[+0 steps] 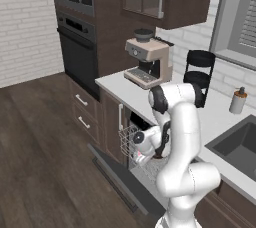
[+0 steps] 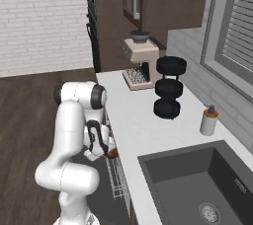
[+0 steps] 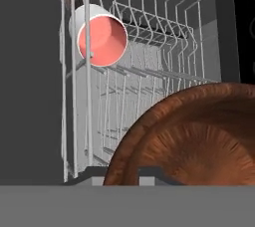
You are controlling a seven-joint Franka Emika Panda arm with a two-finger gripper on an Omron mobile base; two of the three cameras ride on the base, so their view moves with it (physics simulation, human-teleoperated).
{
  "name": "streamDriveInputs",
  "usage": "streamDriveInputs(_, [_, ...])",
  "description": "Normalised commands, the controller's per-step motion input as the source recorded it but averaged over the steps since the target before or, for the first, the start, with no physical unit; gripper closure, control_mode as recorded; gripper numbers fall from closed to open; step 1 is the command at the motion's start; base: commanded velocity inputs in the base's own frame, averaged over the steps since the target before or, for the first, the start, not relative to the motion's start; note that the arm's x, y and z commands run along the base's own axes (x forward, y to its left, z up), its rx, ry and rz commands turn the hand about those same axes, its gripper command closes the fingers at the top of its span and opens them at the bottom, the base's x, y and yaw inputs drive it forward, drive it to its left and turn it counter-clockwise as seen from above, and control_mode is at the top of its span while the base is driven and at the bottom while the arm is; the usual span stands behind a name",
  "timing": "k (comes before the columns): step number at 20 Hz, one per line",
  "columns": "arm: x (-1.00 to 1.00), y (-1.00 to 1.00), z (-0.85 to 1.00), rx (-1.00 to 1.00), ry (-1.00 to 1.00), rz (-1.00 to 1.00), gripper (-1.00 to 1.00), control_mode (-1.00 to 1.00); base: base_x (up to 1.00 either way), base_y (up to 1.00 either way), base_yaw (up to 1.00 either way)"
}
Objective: Pick up the cup and bowl from the counter, place them in the dishwasher, and close the dishwasher door.
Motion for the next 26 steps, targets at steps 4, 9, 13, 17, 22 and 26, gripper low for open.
streamDriveInputs(4, [0.23, -0.01, -0.85, -0.23, 0.0, 0.04, 1.0, -1.0, 0.0, 0.0, 0.0])
streamDriveInputs(9, [0.01, 0.0, -1.0, -0.25, 0.01, 0.11, 1.0, -1.0, 0.0, 0.0, 0.0])
streamDriveInputs(13, [-0.27, 0.57, -0.87, -0.03, 0.25, 0.14, 1.0, -1.0, 0.0, 0.0, 0.0])
streamDriveInputs(17, [-0.16, 0.71, -0.22, 0.0, 0.22, 0.08, -1.0, -1.0, 0.0, 0.0, 0.0])
streamDriveInputs(22, [-0.38, 0.33, 0.25, 0.0, 0.09, 0.06, -1.0, -1.0, 0.0, 0.0, 0.0])
streamDriveInputs(26, [-0.17, -0.14, 0.78, 0.0, 0.19, 0.01, -1.0, -1.0, 0.0, 0.0, 0.0])
